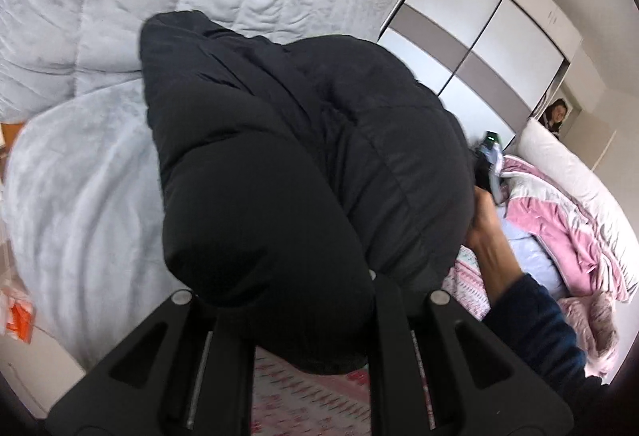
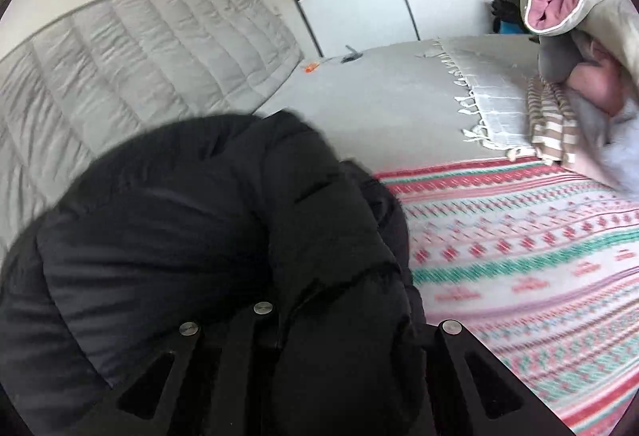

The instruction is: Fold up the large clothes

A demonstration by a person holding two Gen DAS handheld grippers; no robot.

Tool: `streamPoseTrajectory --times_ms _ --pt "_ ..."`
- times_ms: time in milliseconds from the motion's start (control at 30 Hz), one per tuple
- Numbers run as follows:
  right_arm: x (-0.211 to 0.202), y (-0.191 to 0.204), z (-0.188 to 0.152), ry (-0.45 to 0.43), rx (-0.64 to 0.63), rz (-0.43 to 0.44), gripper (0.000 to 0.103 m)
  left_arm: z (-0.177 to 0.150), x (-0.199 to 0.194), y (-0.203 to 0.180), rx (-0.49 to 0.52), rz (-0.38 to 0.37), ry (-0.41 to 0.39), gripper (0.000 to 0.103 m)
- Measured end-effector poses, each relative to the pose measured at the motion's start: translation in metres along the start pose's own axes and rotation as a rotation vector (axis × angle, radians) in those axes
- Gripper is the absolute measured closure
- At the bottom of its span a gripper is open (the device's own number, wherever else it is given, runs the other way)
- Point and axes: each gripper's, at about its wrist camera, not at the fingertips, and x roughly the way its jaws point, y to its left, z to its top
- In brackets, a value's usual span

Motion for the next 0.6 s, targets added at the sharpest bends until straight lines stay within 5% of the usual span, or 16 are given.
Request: streamPoseTrajectory --times_ms 167,233,533,600 --pt "0.015 -0.008 0.043 0.032 0.066 -0.023 0.071 -0.012 0.038 -0.020 -0.044 -0.055 0.127 0.086" --pt "0.010 -0.023 0.047 0.035 0.103 -0.031 0.049 -0.018 0.043 -0.026 -0.008 -0.059 0.180 0.082" --pt "-0.043 -0.088 -0.016 0.151 -0.010 -0.061 0.031 -0.006 0.027 0.015 -0.143 -0.139 0.319 0.072" --pt "-0.064 -0.105 -0.016 0.158 0.011 -0.095 0.028 -0.003 0.019 0.021 -0.170 -0.145 0.320 0.059"
